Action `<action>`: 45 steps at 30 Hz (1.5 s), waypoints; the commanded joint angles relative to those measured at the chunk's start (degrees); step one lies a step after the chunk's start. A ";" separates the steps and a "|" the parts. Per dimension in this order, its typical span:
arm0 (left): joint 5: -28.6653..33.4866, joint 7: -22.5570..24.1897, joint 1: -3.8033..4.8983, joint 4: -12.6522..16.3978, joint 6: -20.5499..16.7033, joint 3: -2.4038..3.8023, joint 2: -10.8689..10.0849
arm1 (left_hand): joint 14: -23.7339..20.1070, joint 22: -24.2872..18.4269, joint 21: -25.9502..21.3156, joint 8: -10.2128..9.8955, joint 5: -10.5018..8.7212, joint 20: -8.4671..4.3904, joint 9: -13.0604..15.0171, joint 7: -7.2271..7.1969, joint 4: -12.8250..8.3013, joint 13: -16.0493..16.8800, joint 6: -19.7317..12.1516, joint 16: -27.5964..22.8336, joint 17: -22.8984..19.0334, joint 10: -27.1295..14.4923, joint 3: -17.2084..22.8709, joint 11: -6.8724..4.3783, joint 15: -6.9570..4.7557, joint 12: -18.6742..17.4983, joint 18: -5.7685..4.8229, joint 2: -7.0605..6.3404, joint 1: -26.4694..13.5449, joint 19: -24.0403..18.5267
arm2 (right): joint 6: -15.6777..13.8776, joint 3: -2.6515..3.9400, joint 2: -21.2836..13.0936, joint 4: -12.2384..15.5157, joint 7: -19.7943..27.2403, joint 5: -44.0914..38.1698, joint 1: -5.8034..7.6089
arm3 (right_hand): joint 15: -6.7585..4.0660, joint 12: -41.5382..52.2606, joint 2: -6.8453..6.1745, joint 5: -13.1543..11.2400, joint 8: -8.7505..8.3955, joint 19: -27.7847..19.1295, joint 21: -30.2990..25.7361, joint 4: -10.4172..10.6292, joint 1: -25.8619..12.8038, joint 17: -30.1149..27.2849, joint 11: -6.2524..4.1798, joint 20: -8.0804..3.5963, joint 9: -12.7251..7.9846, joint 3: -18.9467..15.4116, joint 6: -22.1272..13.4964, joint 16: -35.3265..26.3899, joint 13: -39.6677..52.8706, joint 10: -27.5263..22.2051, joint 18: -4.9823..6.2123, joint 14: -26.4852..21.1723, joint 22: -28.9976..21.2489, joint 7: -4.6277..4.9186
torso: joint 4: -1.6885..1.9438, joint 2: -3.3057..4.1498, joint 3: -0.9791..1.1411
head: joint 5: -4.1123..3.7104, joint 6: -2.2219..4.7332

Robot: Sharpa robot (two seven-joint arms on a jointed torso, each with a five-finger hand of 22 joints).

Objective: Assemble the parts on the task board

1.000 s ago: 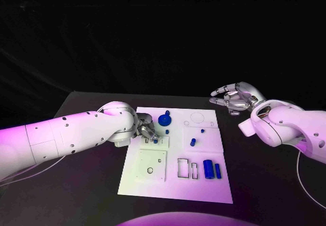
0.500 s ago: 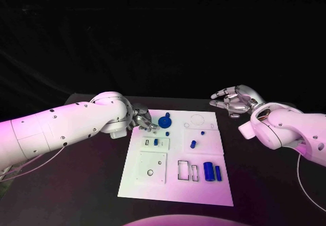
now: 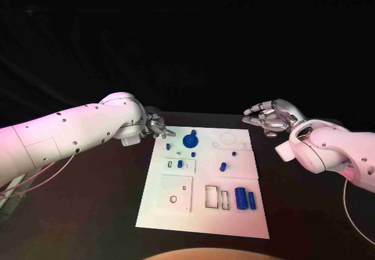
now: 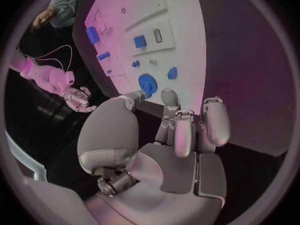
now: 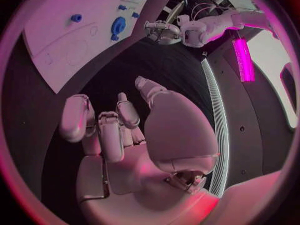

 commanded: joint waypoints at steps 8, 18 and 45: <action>-2.39 0.48 -0.10 -4.14 3.55 -1.37 2.85 | 5.30 0.07 -0.36 -0.17 0.16 0.44 -0.15 -0.01 0.06 0.08 0.14 -0.22 13.26 -0.28 -0.34 0.10 0.31 0.08 0.35 0.26 0.80 0.17 | 0.61 0.00 0.11 0.08 0.37 -0.03 -0.04 | -0.46 -0.28 0.18 0.20 0.26 -0.43 -0.32 0.34 -0.57 5.08 0.09 -0.04 -0.06 0.07 -0.35 -0.23 -0.02 -0.30 0.47 3.34 -0.11 0.13 | -0.10 0.11 -0.09 | 0.24 -0.24; -2.76 0.67 -0.28 -6.10 4.84 -1.94 4.04 | 5.27 -0.13 -0.46 -0.17 0.15 0.47 -0.19 0.00 0.06 -0.02 0.19 -0.29 13.18 -0.38 -0.35 0.11 0.33 0.03 0.39 0.35 0.84 0.04 | 0.23 0.00 0.15 0.02 0.26 -0.30 -0.04 | -0.46 -0.31 0.18 0.22 0.28 -0.46 -0.40 0.36 -0.56 4.95 0.09 -0.05 -0.07 0.08 -0.36 -0.28 -0.07 -0.34 0.48 3.31 -0.16 0.12 | 0.01 0.03 -0.06 | 0.35 -0.40; -0.31 0.69 -0.62 -8.28 7.50 -2.38 5.85 | 5.26 0.05 -0.46 -0.25 0.14 0.74 -0.98 -0.03 -0.12 0.44 1.00 -0.28 13.18 -0.64 0.22 0.11 0.40 0.85 0.40 1.77 4.13 0.07 | 0.34 0.00 0.38 -0.09 0.25 -0.36 -0.13 | -0.49 -0.25 0.20 0.33 0.41 -0.54 -0.60 0.43 -0.50 4.88 0.06 -0.06 -0.09 0.14 -0.36 -0.33 -0.06 -0.28 0.52 3.29 -0.28 0.10 | -0.09 0.02 -0.04 | 0.56 -0.77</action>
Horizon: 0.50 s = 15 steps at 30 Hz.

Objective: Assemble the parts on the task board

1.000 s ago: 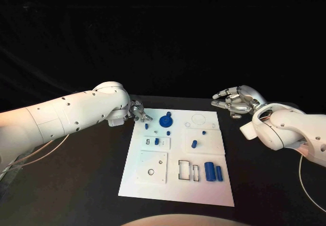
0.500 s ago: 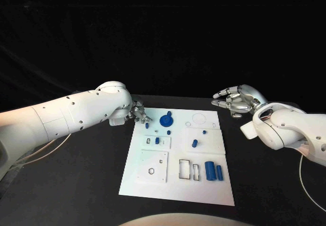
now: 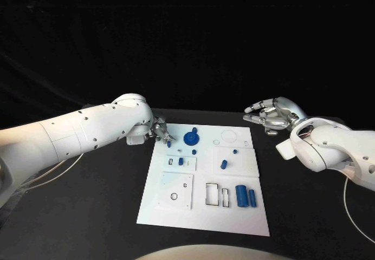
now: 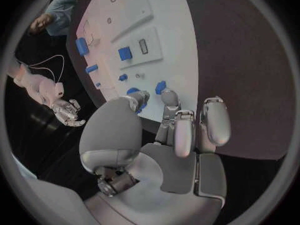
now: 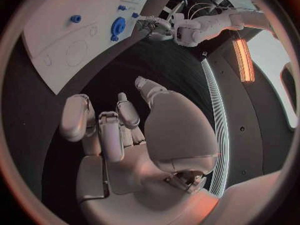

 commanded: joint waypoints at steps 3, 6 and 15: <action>1.02 0.58 -0.12 -0.43 1.18 -0.04 0.34 | 5.25 0.06 -0.19 -0.27 0.15 0.33 -0.14 -0.04 -0.13 0.01 0.58 -0.28 13.14 -0.47 0.30 -0.10 0.40 0.42 0.41 0.11 0.93 0.06 | 0.43 0.00 0.03 0.01 0.26 -0.35 -0.05 | -0.27 -0.25 0.20 0.33 0.19 -0.33 -0.18 0.28 -0.51 4.88 0.06 0.15 -0.10 -0.02 -0.36 -0.33 -0.06 -0.28 0.52 3.51 -0.04 0.10 | -0.01 0.00 -0.02 | -0.02 -0.07; 1.16 0.57 -0.15 -0.60 1.15 -0.06 0.37 | 5.25 0.09 -0.18 -0.29 0.12 0.32 -0.24 -0.05 -0.12 0.00 0.62 -0.28 13.14 -0.50 0.46 -0.11 0.39 0.48 0.41 0.44 1.42 0.07 | 0.44 0.00 0.02 0.01 0.25 -0.35 -0.06 | -0.27 -0.25 0.20 0.33 0.19 -0.33 -0.18 0.28 -0.51 4.88 0.06 0.15 -0.10 -0.02 -0.36 -0.33 -0.06 -0.28 0.52 3.51 -0.04 0.10 | 0.02 0.00 0.00 | -0.05 -0.11; 1.57 0.55 -0.18 -0.95 1.17 -0.08 0.44 | 5.25 0.20 -0.14 -0.30 0.13 0.31 -0.45 -0.09 -0.21 -0.01 0.64 -0.28 13.14 -0.57 0.87 -0.15 0.36 0.63 0.39 1.11 2.96 0.12 | 0.48 0.00 0.09 -0.01 0.25 -0.35 -0.06 | -0.27 -0.25 0.20 0.33 0.19 -0.33 -0.18 0.28 -0.51 4.88 0.06 0.15 -0.10 -0.02 -0.36 -0.33 -0.06 -0.28 0.52 3.51 -0.04 0.10 | 0.00 -0.01 0.03 | -0.01 -0.28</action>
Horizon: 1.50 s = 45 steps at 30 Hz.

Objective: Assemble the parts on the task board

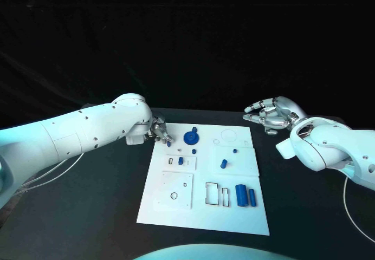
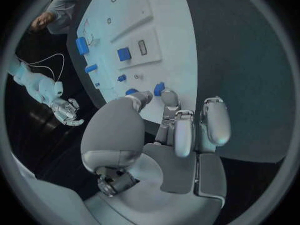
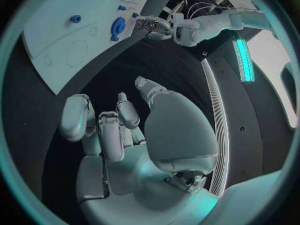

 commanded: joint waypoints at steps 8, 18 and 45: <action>1.55 0.55 -0.21 -0.79 0.67 -0.01 0.59 | 5.26 0.06 -0.17 -0.24 0.18 0.29 -0.25 0.06 -0.14 -0.03 0.45 -0.27 13.16 -0.41 0.77 0.01 0.32 0.34 0.40 0.57 1.96 0.09 | 0.53 0.00 0.14 0.00 0.29 -0.35 -0.13 | -0.28 -0.25 0.20 0.33 0.19 -0.33 -0.18 0.28 -0.51 4.84 0.06 0.15 -0.10 -0.02 -0.37 -0.33 -0.06 -0.28 0.52 3.51 -0.04 0.10 | -0.09 0.03 0.00 | -0.05 -0.25; 4.85 0.77 -0.36 -0.73 -0.79 -0.02 0.57 | 5.36 0.65 0.09 1.71 -0.44 0.06 0.61 -0.04 -5.17 -0.49 -0.86 -0.08 13.38 -0.17 10.34 -0.26 0.03 0.35 0.30 2.65 13.74 0.34 | 0.59 0.00 0.14 -0.05 0.26 -0.35 -0.16 | -0.28 -0.25 0.20 0.33 0.19 -0.33 -0.18 0.28 -0.51 4.84 0.06 0.15 -0.10 -0.02 -0.37 -0.33 -0.06 -0.28 0.52 3.51 -0.04 0.10 | -0.02 -0.04 0.03 | -0.04 -0.33; 9.55 1.19 -0.54 13.16 -9.84 0.57 -9.22 | 5.47 3.16 1.58 5.63 -0.19 -0.29 2.34 -0.55 -8.86 2.35 0.12 0.15 13.66 3.23 22.65 -0.85 -0.49 3.29 -0.15 -2.30 10.82 1.95 | 0.70 -0.03 0.14 -0.52 0.26 -0.28 -0.36 | -0.31 -0.14 0.18 0.44 0.42 -0.33 -0.34 0.47 -0.53 4.72 0.03 0.11 -0.13 0.03 -0.36 -0.41 -0.04 -0.16 0.53 3.49 -0.11 0.07 | 0.39 -0.32 0.24 | 0.48 -0.42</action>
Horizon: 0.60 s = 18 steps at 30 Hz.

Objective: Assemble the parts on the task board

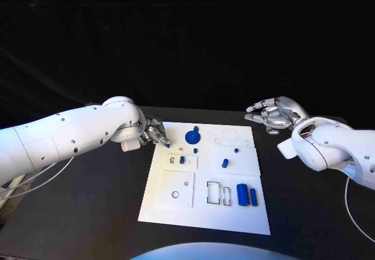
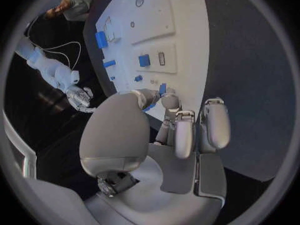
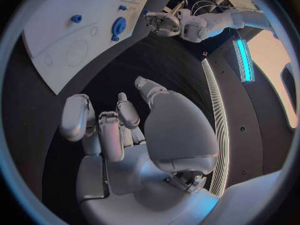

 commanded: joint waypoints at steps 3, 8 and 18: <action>-1.45 1.05 -0.29 4.25 -5.17 0.07 -1.93 | 5.47 0.65 0.63 0.73 0.46 -0.11 2.82 -0.38 -9.48 0.94 0.81 0.16 13.70 1.08 10.75 -0.27 -0.61 0.88 -0.27 -1.36 -0.67 0.70 | 0.71 -0.03 0.10 -0.12 0.28 -0.25 -0.21 | -0.31 -0.14 0.18 0.19 0.20 -0.37 -0.41 0.41 -0.55 4.75 0.03 0.11 -0.07 -0.07 -0.36 -0.19 -0.04 -0.16 0.55 3.48 -0.10 0.07 | 0.17 -0.04 0.03 | 0.09 -0.15; -5.22 1.21 -1.51 7.17 -6.85 0.07 -3.21 | 5.49 1.31 0.99 1.10 0.51 -0.24 2.88 -0.58 -9.73 1.82 1.22 0.19 13.73 1.87 11.97 -0.47 -0.77 1.58 -0.41 -2.12 -1.34 1.14 | 0.71 -0.04 0.07 -0.17 0.29 -0.23 -0.31 | -0.31 -0.14 0.18 0.19 0.20 -0.37 -0.41 0.41 -0.55 4.75 0.03 0.11 -0.07 -0.07 -0.36 -0.19 -0.04 -0.16 0.55 3.48 -0.10 0.07 | 0.24 -0.10 0.01 | 0.24 -0.16; -8.66 1.25 -3.23 9.58 -7.24 -0.06 -3.72 | 5.49 1.86 1.31 1.48 0.68 -0.41 2.95 -0.81 -10.13 2.41 1.68 0.19 13.74 2.49 13.13 -0.69 -0.96 2.05 -0.52 -2.94 -1.94 1.50 | 0.74 -0.05 -0.01 -0.20 0.29 -0.22 -0.43 | -0.31 -0.14 0.18 0.19 0.20 -0.37 -0.41 0.41 -0.55 4.75 0.03 0.11 -0.07 -0.07 -0.36 -0.19 -0.04 -0.16 0.55 3.48 -0.10 0.07 | -0.01 0.03 -0.02 | 0.62 -0.35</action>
